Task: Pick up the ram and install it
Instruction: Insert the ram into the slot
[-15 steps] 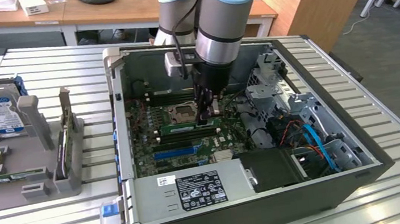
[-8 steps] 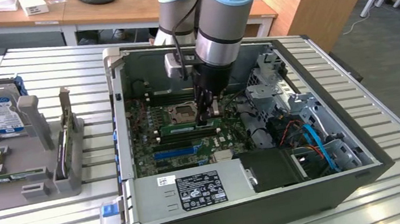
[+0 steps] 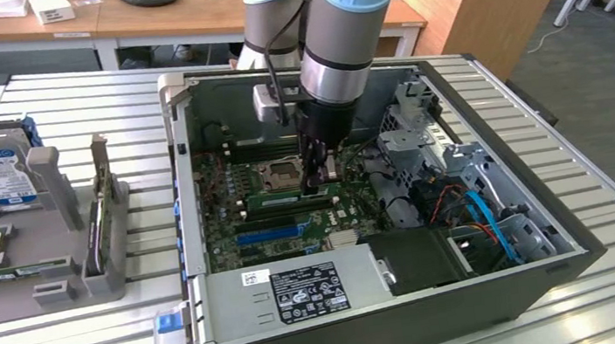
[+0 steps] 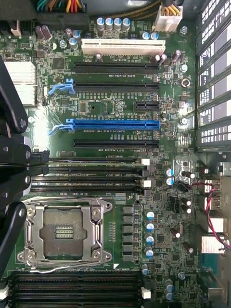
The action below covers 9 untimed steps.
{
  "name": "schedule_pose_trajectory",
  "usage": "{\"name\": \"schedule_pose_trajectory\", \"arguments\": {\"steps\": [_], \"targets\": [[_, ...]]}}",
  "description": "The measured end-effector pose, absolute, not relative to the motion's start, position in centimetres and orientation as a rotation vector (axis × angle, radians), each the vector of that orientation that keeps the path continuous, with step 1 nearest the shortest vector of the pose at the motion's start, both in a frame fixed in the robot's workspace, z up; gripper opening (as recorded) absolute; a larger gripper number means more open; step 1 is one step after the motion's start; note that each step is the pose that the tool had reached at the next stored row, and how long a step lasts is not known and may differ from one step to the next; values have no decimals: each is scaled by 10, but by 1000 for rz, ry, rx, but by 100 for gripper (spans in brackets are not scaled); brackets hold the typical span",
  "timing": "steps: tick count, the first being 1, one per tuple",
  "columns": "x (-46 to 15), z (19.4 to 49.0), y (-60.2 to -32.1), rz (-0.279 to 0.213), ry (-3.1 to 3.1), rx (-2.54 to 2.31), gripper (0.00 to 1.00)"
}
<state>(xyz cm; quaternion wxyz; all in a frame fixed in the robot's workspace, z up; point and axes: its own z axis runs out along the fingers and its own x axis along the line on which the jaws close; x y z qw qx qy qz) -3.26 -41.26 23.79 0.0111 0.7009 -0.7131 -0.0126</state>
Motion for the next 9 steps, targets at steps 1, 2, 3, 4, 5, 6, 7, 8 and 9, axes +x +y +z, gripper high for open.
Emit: {"name": "schedule_pose_trajectory", "arguments": {"steps": [1,2,3,4,5,6,7,8,9], "targets": [[-33,238,-413,-39,-2224,2187,11],[-33,238,-413,-39,-2224,2186,11],[-33,237,-413,-39,-2225,2187,11],[-33,237,-413,-40,-2225,2187,11],[-33,236,-413,-39,-2225,2187,11],[-33,236,-413,-39,-2224,2187,11],[-33,236,-413,-39,-2224,2187,11],[-33,236,-413,-39,-2225,2187,11],[-33,236,-413,-39,-2224,2187,11]]}}
